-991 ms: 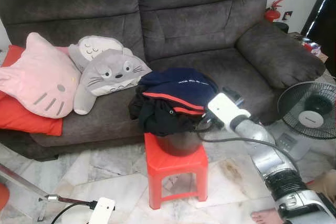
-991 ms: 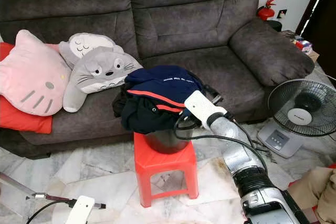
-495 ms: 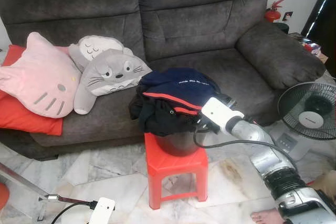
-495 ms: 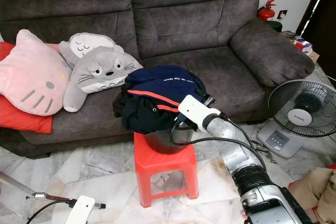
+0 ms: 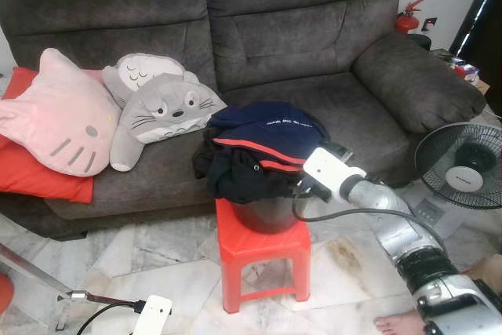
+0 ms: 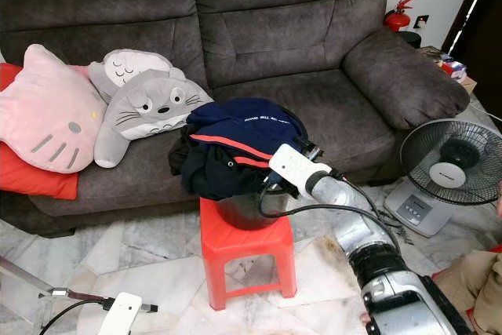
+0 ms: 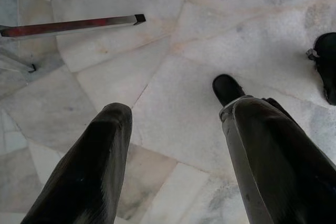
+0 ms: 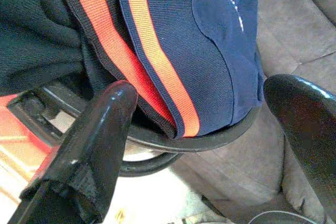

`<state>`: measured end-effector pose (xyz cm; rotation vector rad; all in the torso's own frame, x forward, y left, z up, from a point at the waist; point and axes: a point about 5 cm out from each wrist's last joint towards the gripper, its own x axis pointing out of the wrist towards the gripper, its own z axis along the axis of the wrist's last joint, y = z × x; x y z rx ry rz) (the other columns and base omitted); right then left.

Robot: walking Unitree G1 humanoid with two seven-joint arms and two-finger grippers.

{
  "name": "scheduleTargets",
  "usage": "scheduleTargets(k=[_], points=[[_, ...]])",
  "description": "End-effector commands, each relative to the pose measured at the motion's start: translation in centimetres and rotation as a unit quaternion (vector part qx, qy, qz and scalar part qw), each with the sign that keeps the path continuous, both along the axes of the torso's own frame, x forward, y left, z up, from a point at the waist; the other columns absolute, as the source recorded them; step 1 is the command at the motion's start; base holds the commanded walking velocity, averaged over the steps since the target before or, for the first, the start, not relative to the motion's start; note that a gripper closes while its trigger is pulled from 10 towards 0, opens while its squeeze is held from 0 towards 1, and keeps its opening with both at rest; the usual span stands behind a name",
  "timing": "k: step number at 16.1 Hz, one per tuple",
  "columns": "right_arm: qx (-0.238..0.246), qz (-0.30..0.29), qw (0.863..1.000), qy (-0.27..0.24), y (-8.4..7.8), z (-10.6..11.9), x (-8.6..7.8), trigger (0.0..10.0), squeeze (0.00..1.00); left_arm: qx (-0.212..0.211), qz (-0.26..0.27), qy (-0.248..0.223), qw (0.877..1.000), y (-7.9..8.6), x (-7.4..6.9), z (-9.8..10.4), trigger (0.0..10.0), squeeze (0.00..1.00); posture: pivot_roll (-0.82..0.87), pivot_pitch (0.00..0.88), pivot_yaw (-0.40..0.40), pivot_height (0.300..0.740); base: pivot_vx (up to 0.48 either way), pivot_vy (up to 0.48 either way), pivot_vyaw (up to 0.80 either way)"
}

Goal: Hang hanger

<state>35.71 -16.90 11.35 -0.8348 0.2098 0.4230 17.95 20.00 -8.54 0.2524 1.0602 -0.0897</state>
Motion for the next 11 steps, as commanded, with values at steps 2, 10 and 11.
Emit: scheduleTargets(k=[2, 10, 11], points=[[-0.001, 0.006, 1.000, -0.004, 0.09, 0.60, 0.47, 10.0, 0.00, 0.008, -0.001, 0.010, 1.000, 0.20, -0.36, -0.15, 10.0, 0.00, -0.25, 0.000, 0.074, 0.740, 0.000, 0.000, 0.00], [-0.005, 0.005, 1.000, -0.002, -0.04, 0.79, 1.12, 10.0, 0.00, 0.007, 0.003, 0.008, 1.000, 0.19, -0.22, -0.09, 10.0, 0.00, -0.24, 0.000, 0.069, 0.740, 0.000, 0.000, 0.00], [-0.006, 0.005, 1.000, -0.002, -0.05, 0.81, 1.20, 10.0, 0.00, 0.007, 0.003, 0.007, 1.000, 0.19, -0.21, -0.09, 10.0, 0.00, -0.24, 0.000, 0.068, 0.740, 0.000, 0.000, 0.00]])
